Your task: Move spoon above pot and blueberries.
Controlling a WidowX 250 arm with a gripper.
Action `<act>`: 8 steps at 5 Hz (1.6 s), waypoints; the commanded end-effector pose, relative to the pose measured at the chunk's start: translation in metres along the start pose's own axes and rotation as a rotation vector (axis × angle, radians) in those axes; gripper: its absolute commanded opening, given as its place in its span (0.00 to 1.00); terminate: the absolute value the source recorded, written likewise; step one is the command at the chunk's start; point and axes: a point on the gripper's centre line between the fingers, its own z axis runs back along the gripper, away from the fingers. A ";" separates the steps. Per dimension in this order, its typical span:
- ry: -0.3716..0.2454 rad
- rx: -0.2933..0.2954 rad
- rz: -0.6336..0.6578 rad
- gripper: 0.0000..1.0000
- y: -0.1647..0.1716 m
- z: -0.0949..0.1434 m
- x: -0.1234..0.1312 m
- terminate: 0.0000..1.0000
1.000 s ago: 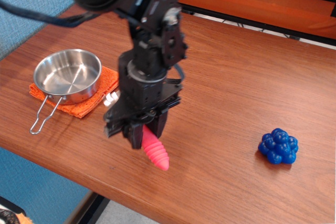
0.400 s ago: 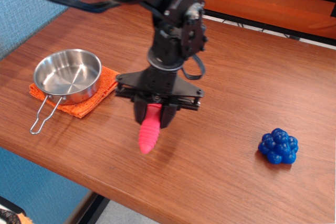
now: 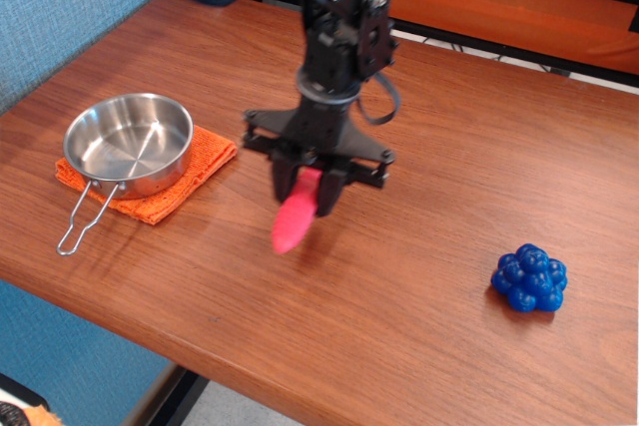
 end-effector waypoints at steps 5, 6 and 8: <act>-0.060 -0.121 -0.045 0.00 -0.025 -0.009 0.077 0.00; -0.051 -0.114 -0.025 0.00 -0.025 -0.011 0.078 0.00; -0.037 -0.103 0.005 1.00 -0.019 -0.003 0.076 0.00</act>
